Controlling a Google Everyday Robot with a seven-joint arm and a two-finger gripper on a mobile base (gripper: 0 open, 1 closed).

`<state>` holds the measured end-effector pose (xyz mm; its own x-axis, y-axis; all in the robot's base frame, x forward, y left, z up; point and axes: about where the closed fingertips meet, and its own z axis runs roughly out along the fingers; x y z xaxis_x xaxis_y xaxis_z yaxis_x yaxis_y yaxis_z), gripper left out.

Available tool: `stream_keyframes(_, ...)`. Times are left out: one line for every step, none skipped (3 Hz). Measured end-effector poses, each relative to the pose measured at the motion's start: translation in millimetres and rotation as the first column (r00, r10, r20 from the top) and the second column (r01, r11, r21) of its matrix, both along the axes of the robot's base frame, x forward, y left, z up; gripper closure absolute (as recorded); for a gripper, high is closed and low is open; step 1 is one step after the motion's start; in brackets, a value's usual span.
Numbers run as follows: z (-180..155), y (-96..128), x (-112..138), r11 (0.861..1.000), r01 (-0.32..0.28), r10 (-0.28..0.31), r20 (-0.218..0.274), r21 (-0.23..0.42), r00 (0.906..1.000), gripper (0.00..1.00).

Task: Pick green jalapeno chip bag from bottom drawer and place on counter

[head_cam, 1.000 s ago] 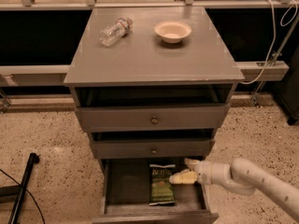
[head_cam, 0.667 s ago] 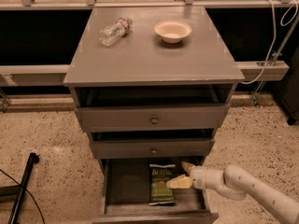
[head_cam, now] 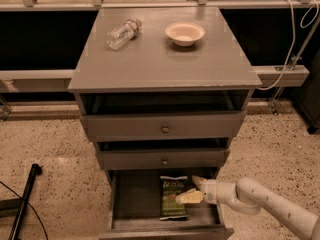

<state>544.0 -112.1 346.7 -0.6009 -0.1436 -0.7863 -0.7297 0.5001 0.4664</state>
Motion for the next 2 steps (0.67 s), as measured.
stream_keyframes(-52.5, -12.2, 16.3, 0.992, 0.070, -0.073, -0.029, -0.106, 0.9969, 0.00)
stream_keyframes(-90.3, -24.9, 29.1, 0.992, 0.088, -0.091, -0.029, -0.096, 0.9955, 0.00)
